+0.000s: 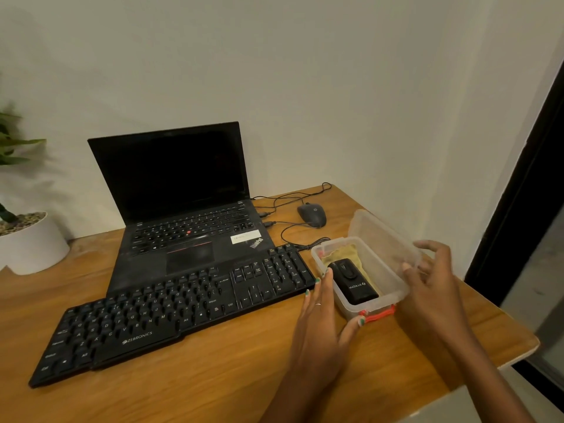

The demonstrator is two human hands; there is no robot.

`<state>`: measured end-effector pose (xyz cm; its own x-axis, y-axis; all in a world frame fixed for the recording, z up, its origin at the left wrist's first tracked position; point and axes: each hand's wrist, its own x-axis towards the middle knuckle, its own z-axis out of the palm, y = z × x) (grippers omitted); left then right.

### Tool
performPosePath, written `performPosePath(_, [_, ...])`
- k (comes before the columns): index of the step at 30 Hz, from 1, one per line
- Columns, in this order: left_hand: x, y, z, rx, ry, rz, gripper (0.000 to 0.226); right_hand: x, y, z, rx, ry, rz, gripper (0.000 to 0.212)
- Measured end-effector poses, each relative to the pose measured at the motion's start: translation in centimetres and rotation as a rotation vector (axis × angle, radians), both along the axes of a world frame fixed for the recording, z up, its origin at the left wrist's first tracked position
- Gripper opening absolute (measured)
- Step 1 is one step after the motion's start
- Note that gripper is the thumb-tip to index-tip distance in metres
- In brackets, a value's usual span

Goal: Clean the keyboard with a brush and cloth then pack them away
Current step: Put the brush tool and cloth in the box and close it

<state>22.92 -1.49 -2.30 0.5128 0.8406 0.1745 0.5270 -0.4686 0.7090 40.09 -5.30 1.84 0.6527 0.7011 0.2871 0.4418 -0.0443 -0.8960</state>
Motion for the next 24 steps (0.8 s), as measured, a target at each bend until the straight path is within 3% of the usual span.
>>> performPosePath(3, [0.0,0.1,-0.2,-0.028,0.001,0.003,0.088,-1.5,-0.2,-0.3,-0.03,-0.306,0.007,0.036])
performPosePath(5, [0.0,0.2,-0.3,-0.034,0.005,0.005,0.088,-1.9,-0.5,-0.7,-0.067,-0.389,0.025,0.032])
performPosePath(14, [-0.3,-0.1,0.5,0.048,-0.072,-0.05,0.097,-4.3,-1.7,-0.9,-0.164,-0.563,0.153,0.036])
performPosePath(24, [-0.3,0.4,-0.6,0.068,-0.016,-0.05,0.093,-3.9,-2.0,-0.3,-0.313,-0.653,0.374,0.049])
